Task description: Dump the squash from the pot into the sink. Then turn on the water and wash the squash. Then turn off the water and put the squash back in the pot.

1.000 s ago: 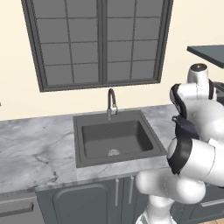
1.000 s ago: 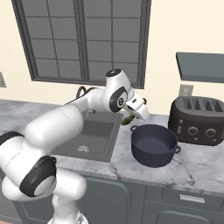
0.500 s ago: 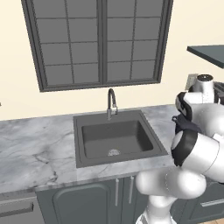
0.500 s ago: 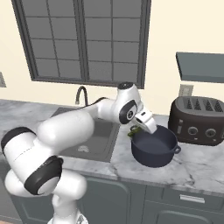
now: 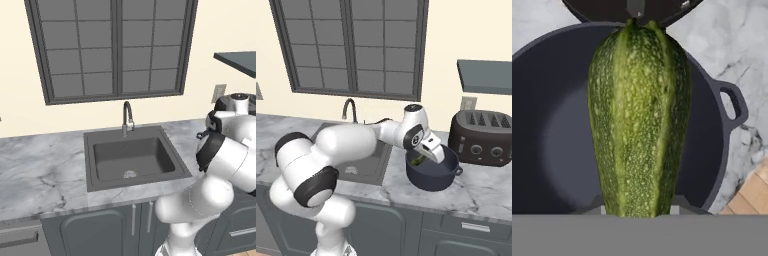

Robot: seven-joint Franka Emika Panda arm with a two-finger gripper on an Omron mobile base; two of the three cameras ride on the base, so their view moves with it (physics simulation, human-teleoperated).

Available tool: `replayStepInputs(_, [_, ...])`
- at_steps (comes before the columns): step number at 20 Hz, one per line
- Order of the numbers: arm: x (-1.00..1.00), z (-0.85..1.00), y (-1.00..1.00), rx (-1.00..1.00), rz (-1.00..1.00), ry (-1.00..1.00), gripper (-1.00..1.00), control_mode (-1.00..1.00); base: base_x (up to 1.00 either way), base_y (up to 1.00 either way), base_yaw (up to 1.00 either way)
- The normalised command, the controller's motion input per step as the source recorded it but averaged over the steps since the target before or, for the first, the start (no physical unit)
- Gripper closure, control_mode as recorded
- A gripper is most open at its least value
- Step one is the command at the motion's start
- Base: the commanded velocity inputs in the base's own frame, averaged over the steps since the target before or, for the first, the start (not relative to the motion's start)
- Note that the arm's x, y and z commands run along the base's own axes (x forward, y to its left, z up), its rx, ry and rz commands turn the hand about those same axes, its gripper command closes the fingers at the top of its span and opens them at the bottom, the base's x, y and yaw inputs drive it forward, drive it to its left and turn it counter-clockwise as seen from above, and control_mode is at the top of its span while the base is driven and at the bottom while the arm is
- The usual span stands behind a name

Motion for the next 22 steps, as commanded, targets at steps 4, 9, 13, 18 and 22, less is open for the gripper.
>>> replayStepInputs(4, [0.08,-0.24,-0.07,0.04,0.00,0.08,1.00,-1.00,0.00,0.00,0.00])
replayStepInputs(9, [0.26,-0.23,-0.03,0.04,0.00,0.09,1.00,-1.00,0.00,0.00,0.00])
replayStepInputs(13, [0.19,-0.28,-0.06,0.03,0.00,0.09,1.00,-1.00,0.00,0.00,0.00])
replayStepInputs(18, [0.00,-0.22,-0.07,0.02,0.00,0.06,1.00,-1.00,0.00,0.00,0.00])
replayStepInputs(22, [0.11,-0.20,0.00,0.00,0.00,0.04,-1.00,-1.00,0.00,0.00,0.00])
